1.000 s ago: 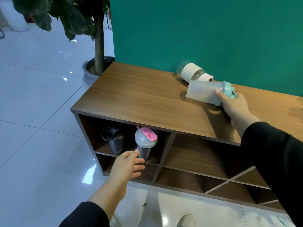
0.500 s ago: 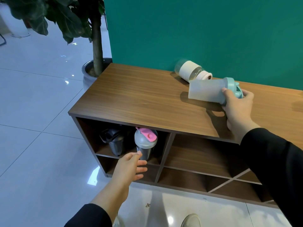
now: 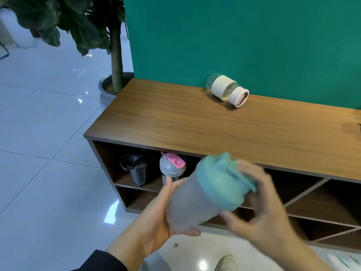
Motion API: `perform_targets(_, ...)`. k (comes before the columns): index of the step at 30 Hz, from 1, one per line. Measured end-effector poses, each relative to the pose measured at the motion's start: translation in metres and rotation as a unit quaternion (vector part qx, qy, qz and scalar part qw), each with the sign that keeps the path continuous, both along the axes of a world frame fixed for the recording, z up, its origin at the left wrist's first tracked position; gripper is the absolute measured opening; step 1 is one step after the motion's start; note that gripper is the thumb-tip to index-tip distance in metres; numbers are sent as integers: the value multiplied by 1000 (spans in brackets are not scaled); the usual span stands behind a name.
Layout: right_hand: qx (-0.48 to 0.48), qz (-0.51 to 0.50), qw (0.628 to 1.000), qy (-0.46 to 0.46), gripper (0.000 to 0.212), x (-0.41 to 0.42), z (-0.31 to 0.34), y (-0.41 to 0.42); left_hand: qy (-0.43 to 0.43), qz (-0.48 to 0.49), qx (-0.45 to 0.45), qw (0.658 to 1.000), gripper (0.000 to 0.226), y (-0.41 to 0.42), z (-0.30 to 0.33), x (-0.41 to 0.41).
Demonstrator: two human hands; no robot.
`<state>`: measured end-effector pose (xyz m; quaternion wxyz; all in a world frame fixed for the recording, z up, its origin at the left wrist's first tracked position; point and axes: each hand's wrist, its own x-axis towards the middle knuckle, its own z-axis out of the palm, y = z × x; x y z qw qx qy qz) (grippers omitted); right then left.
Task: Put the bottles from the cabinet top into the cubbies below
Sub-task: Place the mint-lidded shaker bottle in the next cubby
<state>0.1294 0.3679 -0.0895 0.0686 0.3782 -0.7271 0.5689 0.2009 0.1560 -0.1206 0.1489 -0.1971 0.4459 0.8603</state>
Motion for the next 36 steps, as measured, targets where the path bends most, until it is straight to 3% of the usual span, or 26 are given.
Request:
perform_targets(2, 3, -14, 998, -54, 84, 23, -18, -2, -20, 0, -26, 999, 63, 4, -4, 3)
perform_targets(3, -23, -25, 992, -124, 88, 32, -23, -5, -33, 11, -42, 998, 63, 6, -7, 3)
perform_targets(6, -119, -74, 932, -334, 97, 47, -39, -10, -64, 24, -107, 992, 55, 13, -18, 0)
perform_targets(8, -109, -129, 915, -367, 90, 41, -53, -6, -92, 17, -117, 989, 49, 19, -25, -4)
perform_targets(10, -76, -172, 916, -353, 84, 29, -63, 0, -102, -3, -148, 984, 43, 22, -34, -9)
perform_targets(12, -41, -195, 924, -326, 83, 13, -72, 10, -108, -34, -239, 964, 37, 20, -41, -16)
perform_targets(15, 40, -205, 940, -271, 83, -18, -86, 20, -143, 1, -311, 940, 37, 9, -50, -25)
perform_targets(24, 175, -227, 928, -239, 81, -95, -120, -8, -135, 34, -344, 929, 30, 0, -57, -34)
perform_targets(36, 263, -190, 920, -220, 85, -120, -152, -11, -91, 106, -313, 939, 19, -9, -50, -39)
